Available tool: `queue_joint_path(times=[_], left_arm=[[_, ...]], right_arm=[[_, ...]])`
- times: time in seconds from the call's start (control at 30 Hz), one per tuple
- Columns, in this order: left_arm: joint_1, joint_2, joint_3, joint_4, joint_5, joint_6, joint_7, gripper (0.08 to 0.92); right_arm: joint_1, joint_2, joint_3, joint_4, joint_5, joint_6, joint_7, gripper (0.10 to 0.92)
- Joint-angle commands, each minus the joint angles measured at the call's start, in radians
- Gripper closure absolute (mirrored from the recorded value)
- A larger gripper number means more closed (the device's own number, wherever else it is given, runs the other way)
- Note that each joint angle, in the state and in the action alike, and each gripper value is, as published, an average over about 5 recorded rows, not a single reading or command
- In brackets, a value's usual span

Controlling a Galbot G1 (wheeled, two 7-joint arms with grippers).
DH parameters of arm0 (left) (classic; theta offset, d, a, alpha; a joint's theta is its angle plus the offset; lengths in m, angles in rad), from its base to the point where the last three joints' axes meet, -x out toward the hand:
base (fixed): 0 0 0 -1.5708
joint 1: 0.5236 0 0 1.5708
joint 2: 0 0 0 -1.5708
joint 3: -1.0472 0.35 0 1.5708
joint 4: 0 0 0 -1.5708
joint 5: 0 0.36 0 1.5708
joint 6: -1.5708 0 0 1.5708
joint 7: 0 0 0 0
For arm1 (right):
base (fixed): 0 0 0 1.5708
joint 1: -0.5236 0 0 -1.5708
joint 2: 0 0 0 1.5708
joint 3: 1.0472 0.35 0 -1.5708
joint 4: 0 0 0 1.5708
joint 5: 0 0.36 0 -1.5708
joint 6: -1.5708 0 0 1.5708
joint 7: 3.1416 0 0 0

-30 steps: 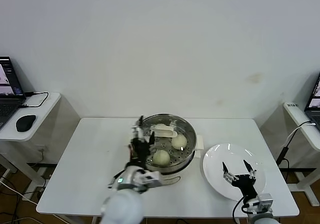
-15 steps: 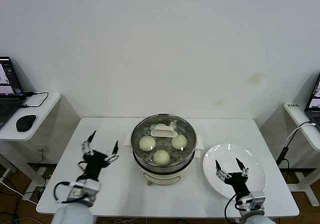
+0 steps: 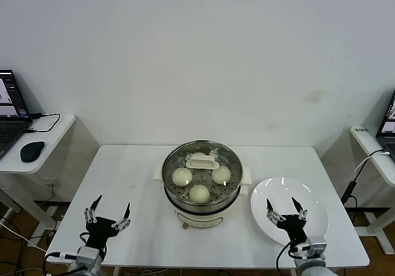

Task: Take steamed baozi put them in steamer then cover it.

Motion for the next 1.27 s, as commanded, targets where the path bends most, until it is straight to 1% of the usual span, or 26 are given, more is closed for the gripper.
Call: queue_joint_path(times=[0.03, 0.13, 0.3, 0.43, 0.5, 0.7, 0.9, 1.1, 1.27], left_arm=[[0.067, -0.020, -0.015, -0.001, -0.069, 0.002, 0.011, 0.177], [0.067, -0.019, -0.017, 0.008, -0.061, 0.006, 0.011, 0.177], [0.066, -0.029, -0.011, 0.008, -0.047, 0.012, 0.017, 0.177], [0.068, -0.035, -0.009, 0.003, -0.045, 0.016, 0.025, 0.177], [0.068, -0.035, -0.007, 0.006, -0.047, 0.013, 0.024, 0.177], [0.063, -0.031, -0.004, 0.020, -0.049, -0.006, 0.014, 0.177], [0.073, -0.004, -0.005, 0.018, -0.051, -0.003, 0.010, 0.177], [0.101, -0.026, -0.013, -0.010, -0.048, 0.012, 0.022, 0.177], [0.112, -0.030, -0.012, -0.023, -0.052, 0.015, 0.028, 0.177]], right_arm=[[-0.086, -0.112, 0.024, 0.084, 0.090, -0.116, 0.039, 0.203], [-0.105, -0.147, 0.020, 0.082, 0.092, -0.112, 0.047, 0.202], [-0.089, -0.135, 0.000, 0.057, 0.068, -0.087, 0.048, 0.203], [-0.073, -0.114, -0.018, 0.034, -0.009, -0.031, 0.034, 0.202], [-0.068, -0.103, -0.018, 0.033, -0.024, -0.014, 0.022, 0.202], [-0.056, -0.075, -0.010, 0.048, 0.005, -0.030, 0.022, 0.203], [-0.082, -0.086, -0.004, 0.069, -0.007, -0.041, 0.003, 0.203], [-0.102, -0.093, -0.011, 0.076, -0.017, -0.048, 0.002, 0.202], [-0.097, -0.089, -0.019, 0.081, -0.021, -0.055, 0.000, 0.203]])
